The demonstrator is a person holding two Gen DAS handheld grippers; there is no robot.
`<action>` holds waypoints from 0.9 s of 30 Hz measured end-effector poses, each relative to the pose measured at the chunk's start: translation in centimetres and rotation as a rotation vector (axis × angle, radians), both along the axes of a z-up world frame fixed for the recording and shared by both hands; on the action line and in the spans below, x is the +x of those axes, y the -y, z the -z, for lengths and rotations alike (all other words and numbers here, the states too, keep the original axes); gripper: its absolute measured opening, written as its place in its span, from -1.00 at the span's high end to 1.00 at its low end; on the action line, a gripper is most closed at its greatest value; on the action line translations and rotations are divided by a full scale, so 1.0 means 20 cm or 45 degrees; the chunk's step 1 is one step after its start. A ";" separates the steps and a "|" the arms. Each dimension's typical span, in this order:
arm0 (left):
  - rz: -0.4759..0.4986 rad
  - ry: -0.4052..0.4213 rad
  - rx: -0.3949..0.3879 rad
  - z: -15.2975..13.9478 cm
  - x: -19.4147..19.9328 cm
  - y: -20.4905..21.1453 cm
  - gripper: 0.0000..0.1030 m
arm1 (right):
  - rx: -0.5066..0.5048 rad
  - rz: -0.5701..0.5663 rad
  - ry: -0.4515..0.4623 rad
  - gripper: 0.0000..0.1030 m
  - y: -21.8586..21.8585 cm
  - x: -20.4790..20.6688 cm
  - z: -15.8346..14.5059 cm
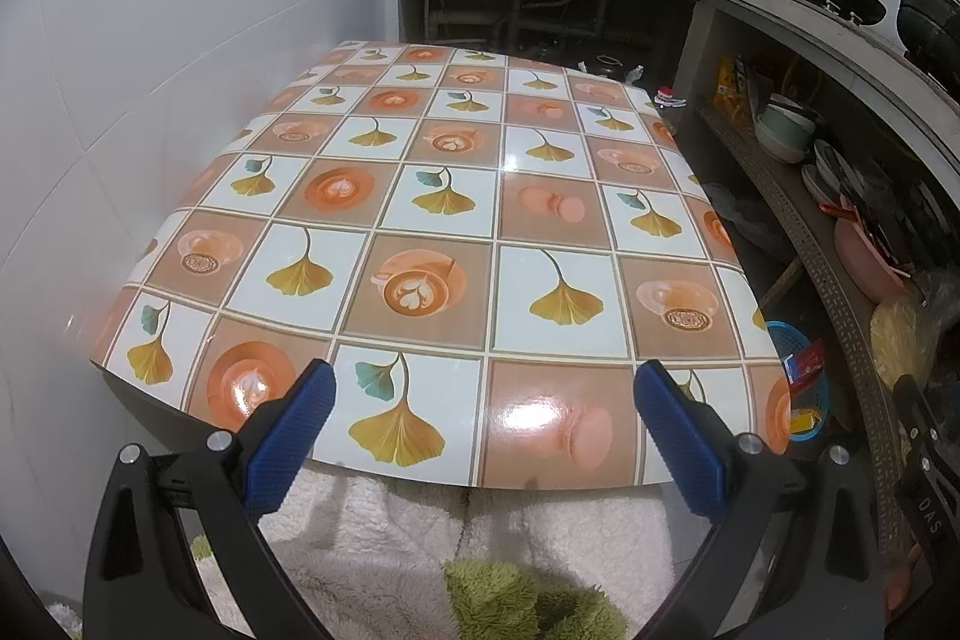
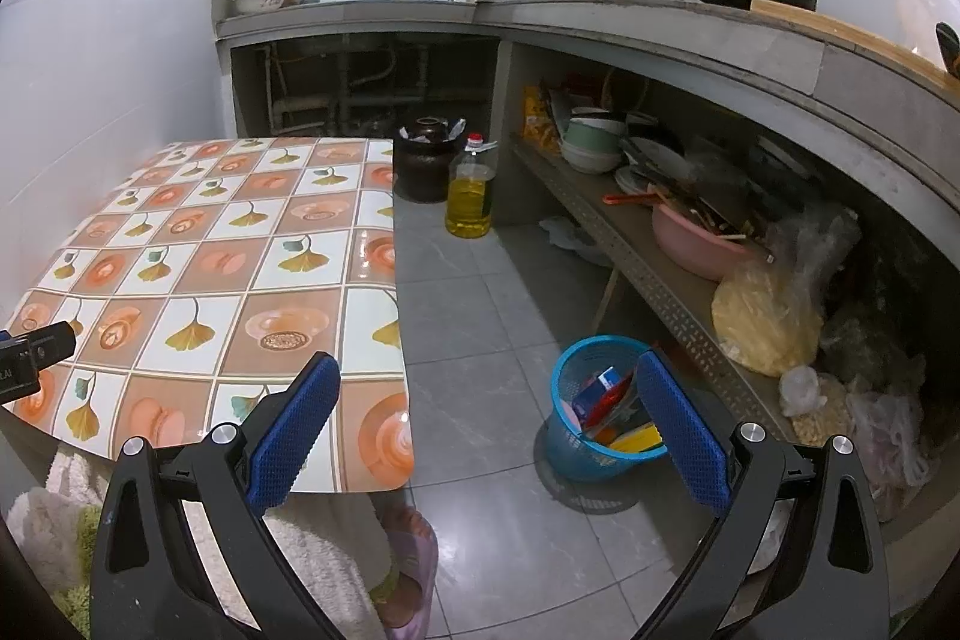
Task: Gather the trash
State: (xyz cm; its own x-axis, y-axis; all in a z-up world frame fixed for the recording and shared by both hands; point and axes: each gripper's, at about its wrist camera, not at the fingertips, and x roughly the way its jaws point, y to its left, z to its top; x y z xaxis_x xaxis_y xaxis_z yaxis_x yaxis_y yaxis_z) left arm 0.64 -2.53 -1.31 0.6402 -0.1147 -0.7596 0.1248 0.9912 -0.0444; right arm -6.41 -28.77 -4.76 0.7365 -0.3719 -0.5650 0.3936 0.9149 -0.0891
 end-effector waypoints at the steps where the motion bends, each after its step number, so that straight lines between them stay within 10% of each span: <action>1: 0.000 0.000 0.000 0.00 0.00 0.00 -0.89 | -0.002 -0.002 0.000 -0.85 0.00 0.00 0.00; 27: 0.032 -0.072 0.027 0.05 0.01 0.06 -0.89 | 0.010 0.006 -0.003 -0.85 0.01 -0.01 0.01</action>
State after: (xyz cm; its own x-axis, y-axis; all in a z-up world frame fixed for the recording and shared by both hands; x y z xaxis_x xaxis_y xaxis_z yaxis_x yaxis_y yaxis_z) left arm 0.86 -3.70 -2.21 0.5935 -0.1139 -0.7967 0.1477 0.9885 -0.0313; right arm -6.54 -29.06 -4.87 0.7333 -0.3707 -0.5699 0.3975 0.9138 -0.0830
